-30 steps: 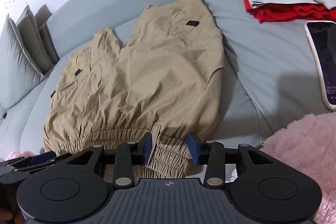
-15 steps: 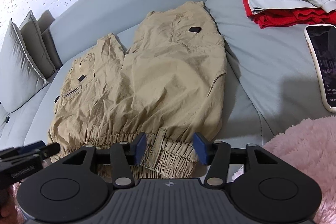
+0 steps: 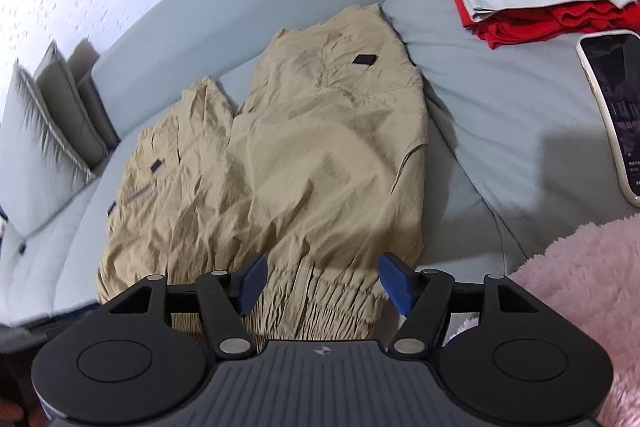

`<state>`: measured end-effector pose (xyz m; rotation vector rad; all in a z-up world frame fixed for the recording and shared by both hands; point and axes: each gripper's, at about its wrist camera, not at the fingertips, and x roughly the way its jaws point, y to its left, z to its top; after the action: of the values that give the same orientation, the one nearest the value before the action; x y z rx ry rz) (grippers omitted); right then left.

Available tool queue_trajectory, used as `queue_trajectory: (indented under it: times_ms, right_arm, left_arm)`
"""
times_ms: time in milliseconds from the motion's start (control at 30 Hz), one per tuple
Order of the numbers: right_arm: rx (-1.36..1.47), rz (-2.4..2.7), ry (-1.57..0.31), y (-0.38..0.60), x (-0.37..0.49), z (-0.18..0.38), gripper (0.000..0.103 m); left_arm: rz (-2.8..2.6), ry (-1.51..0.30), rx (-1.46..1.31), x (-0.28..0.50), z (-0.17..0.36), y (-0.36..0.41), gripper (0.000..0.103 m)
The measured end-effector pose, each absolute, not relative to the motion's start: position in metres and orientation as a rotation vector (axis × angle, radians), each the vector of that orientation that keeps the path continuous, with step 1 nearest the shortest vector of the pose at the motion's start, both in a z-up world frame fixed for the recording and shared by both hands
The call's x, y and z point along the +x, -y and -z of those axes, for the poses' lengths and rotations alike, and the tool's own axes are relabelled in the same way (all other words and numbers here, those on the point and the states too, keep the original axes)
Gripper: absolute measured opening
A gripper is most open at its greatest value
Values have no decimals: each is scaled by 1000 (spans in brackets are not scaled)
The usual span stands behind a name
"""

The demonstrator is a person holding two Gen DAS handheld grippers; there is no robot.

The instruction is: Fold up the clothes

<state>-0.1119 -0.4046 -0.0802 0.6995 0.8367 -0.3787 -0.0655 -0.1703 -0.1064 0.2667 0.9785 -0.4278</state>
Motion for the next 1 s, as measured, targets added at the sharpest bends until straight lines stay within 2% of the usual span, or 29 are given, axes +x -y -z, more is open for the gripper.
queue_trajectory:
  times_ms: [267,467,767,867,933,967,1000]
  right_arm:
    - [763,497,-770,467,-103,89,67]
    - [952,529,-730,503,-94,123,67]
    - [1218,531,-557,528,-98,170,56]
    - [1309,498,-510,532,-99,181,48]
    - [1296,494,-516,528,-96,181,34]
    - [1283,491,-527,526,-94,181,30]
    - [1243,491,-557,522,-90,179,22]
  left_arm:
    - [402,-1009,247,-62,112,168,51]
    - [371,-1032,242,-58,114,165,51]
    - [342,-1047,259,-57,118,168,51]
    - [339,-1044,255,-56,117,168,51]
    - [339,-1036,247,-55,113,167,51]
    - [341,-1030,238,-53,109,165,51]
    - [341,-1028,229,-51,105,164,51]
